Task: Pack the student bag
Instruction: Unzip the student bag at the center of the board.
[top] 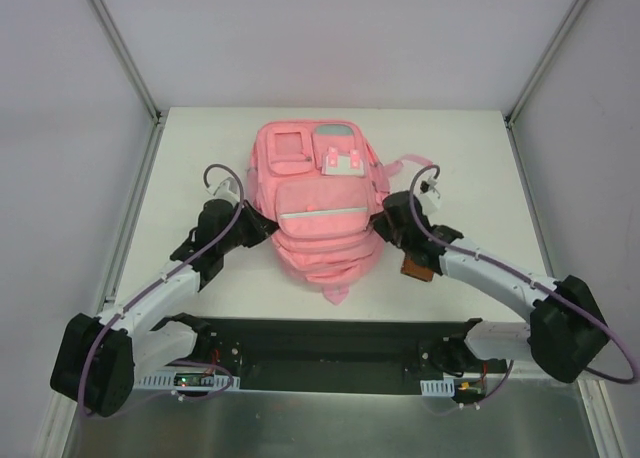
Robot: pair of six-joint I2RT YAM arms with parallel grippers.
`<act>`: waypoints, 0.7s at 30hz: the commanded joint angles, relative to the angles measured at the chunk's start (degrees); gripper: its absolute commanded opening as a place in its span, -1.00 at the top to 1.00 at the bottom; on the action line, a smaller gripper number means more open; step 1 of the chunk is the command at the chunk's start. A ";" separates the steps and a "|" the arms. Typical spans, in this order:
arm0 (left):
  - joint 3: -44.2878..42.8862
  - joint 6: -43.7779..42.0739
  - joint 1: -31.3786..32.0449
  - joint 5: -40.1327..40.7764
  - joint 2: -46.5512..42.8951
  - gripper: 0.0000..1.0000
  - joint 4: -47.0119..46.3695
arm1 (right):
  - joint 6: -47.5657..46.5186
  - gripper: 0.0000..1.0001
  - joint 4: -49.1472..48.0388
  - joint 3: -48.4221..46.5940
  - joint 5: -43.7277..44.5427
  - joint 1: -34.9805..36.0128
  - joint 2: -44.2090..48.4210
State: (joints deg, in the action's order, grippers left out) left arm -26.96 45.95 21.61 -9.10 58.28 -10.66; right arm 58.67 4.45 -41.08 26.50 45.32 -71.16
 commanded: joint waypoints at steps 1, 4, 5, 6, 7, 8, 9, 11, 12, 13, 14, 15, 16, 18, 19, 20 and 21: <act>2.08 3.17 3.61 -7.60 -1.42 1.00 -3.32 | -13.71 0.99 -0.42 -11.88 -17.00 -10.32 -2.31; 1.74 3.18 6.07 -7.25 -0.28 1.00 -4.99 | -15.08 0.99 5.39 -15.34 -20.34 -11.14 -4.51; 1.47 3.52 6.60 -6.90 0.25 1.00 -5.16 | -11.43 0.99 5.31 -13.00 -20.26 -10.00 -4.26; 1.39 4.05 7.39 -6.37 1.47 1.00 -6.47 | -7.82 0.99 3.92 -9.75 -13.91 -7.81 -3.12; 1.47 4.49 8.79 -5.93 2.01 1.00 -7.53 | -4.31 0.99 1.38 -6.24 -8.89 -0.66 -0.24; 1.30 4.93 9.59 -5.49 2.71 1.00 -8.41 | 5.04 0.98 0.05 -3.25 -3.27 3.42 0.83; 1.04 5.02 10.29 -5.05 3.76 1.00 -9.20 | 9.48 0.99 0.21 0.79 6.53 7.37 1.54; 0.51 3.37 11.61 -4.43 4.47 1.00 -9.82 | 15.48 0.99 0.73 1.88 13.11 15.31 1.28; 0.16 3.27 11.62 -4.08 4.39 1.00 -8.00 | 17.77 0.99 2.39 0.84 14.62 16.11 1.28; 1.37 3.44 11.62 -4.34 4.21 1.00 -9.37 | 19.09 0.99 4.41 0.22 14.20 16.38 1.46; 1.91 3.88 11.70 -4.87 4.03 1.00 -10.69 | 18.06 0.99 2.08 -0.05 12.19 16.29 0.94; 1.82 3.97 11.79 -6.09 4.47 1.00 -11.14 | 11.18 0.99 -1.08 -0.66 8.95 15.86 0.41; 1.13 3.71 11.79 -6.28 4.65 1.00 -10.97 | 10.59 0.99 0.89 -4.41 5.26 16.03 -1.16; 0.68 1.78 11.88 -6.54 5.08 1.00 -11.23 | 11.55 0.99 4.86 -7.60 4.36 16.73 -3.54; 0.16 0.90 11.88 -6.63 5.09 1.00 -11.32 | 11.64 0.99 3.39 -8.57 1.13 16.82 -5.29; -0.11 -0.33 11.88 -6.80 5.09 1.00 -11.32 | 11.55 0.99 2.07 -8.75 0.66 17.08 -5.92; -0.46 -1.12 11.88 -7.07 4.74 1.00 -11.23 | 11.90 0.99 2.58 -8.93 1.87 17.26 -6.19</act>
State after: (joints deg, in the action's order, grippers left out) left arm -25.15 46.02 29.69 -5.28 62.61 -15.11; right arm 67.90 15.84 -44.77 44.97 58.24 -73.65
